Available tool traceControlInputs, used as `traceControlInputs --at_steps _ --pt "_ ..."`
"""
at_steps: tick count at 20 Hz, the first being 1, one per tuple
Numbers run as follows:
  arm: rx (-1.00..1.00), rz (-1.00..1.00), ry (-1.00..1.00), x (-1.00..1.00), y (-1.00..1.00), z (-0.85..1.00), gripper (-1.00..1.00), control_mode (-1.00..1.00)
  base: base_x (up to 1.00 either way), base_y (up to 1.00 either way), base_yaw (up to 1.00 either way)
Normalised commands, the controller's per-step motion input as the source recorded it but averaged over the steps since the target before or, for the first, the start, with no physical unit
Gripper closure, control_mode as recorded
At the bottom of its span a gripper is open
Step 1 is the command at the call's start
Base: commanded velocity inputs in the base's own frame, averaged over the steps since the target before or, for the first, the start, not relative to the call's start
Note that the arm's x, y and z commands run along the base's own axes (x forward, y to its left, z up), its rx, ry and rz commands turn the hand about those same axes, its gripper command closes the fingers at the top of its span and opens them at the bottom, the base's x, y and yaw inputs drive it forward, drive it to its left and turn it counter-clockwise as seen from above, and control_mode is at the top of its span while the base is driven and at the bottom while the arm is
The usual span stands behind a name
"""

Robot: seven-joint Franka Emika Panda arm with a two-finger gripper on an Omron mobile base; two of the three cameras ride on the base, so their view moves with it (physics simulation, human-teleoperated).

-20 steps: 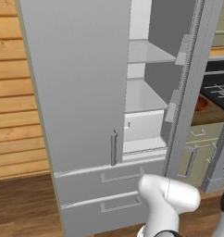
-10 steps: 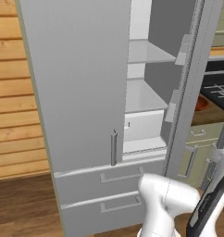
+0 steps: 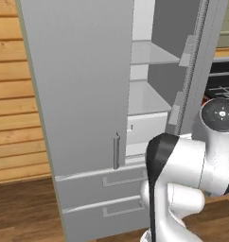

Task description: Grab a lemon wedge from the fridge and one ice cube from the ice bowl, and put them in the glass of lemonade.

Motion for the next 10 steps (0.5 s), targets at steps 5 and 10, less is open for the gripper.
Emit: traceControlInputs --at_steps 5,10 --pt "-0.37 0.02 0.19 0.90 0.77 0.00 -1.00 -1.00 0.00 0.00 0.00" --pt "-0.16 0.00 0.04 1.00 0.18 -0.03 -1.00 -1.00 0.00 0.00 0.00"
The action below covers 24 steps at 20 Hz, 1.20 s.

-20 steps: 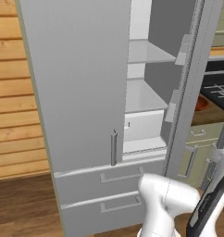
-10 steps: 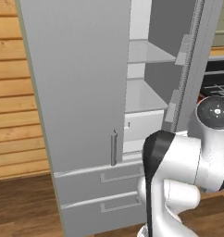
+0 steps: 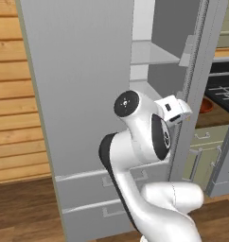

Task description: Grab a lemon wedge from the fridge and one ice cube from the ice bowl, and put them in the glass of lemonade.

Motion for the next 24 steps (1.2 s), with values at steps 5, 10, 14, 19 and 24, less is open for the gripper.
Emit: traceControlInputs --at_steps 5,10,14,19,24 --pt "-0.09 -0.09 0.01 1.00 -0.04 -0.23 -1.00 -1.00 0.00 0.00 0.00" --pt "-0.08 -0.16 0.11 1.00 -0.32 -0.22 -1.00 -1.00 0.00 0.00 0.00" --pt "-0.03 -0.24 0.19 0.60 -0.56 0.00 -1.00 -1.00 0.00 0.00 0.00" --pt "-0.13 -0.22 0.21 0.62 -0.27 -0.03 -1.00 -1.00 0.00 0.00 0.00" --pt "-0.15 -0.21 0.06 0.55 -0.22 -0.21 -1.00 -1.00 0.00 0.00 0.00"
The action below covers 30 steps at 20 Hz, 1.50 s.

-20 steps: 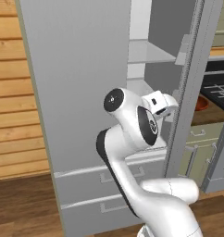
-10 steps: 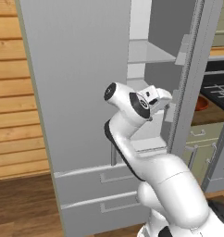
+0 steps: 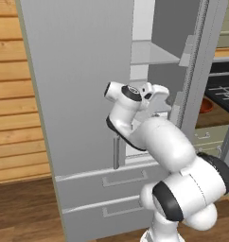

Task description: Grab a lemon wedge from the fridge and one ice cube from the ice bowl, and put them in the glass of lemonade.

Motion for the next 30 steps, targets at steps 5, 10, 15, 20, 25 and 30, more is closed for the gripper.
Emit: traceControlInputs --at_steps 5,10,15,20,25,30 --pt "-0.02 -0.24 0.02 0.04 -0.75 -0.03 -1.00 -1.00 0.00 0.00 0.00" --pt "0.00 -0.24 0.00 -0.16 -0.99 0.00 -1.00 -1.00 0.00 0.00 0.00" --pt "0.00 -0.21 0.00 -0.21 -1.00 0.00 -1.00 -1.00 0.00 0.00 0.00" --pt "0.00 -0.11 -0.02 -0.03 -1.00 0.00 -1.00 -1.00 0.00 0.00 0.00" --pt "0.01 0.00 -0.23 -0.38 -0.46 0.02 -1.00 -1.00 0.00 0.00 0.00" --pt "0.00 0.05 -0.24 -0.64 0.15 0.45 -1.00 -1.00 0.00 0.00 0.00"
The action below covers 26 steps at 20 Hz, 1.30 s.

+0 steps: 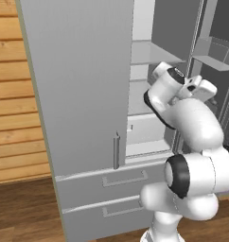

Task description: Grab a lemon wedge from the fridge and one ice cube from the ice bowl, and put them in the glass of lemonade.

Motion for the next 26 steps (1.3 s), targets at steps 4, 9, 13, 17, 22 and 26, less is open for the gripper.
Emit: traceControlInputs --at_steps 4,9,13,17,22,26 --pt "0.00 0.08 -0.12 -0.44 0.64 0.74 -1.00 -1.00 0.00 0.00 0.00" --pt "0.03 0.21 -0.12 -0.54 0.93 0.12 -1.00 -1.00 0.00 0.00 0.00" --pt "0.14 0.29 -0.12 -0.50 1.00 -0.10 -1.00 -1.00 0.00 0.00 0.00" --pt "0.20 0.39 -0.14 -0.73 1.00 -0.28 -1.00 -1.00 0.00 0.00 0.00" --pt "0.22 0.39 -0.10 -0.38 0.91 -0.30 -1.00 -1.00 0.00 0.00 0.00" --pt "0.23 0.42 0.00 0.02 0.46 -0.25 -1.00 -1.00 0.00 0.00 0.00"
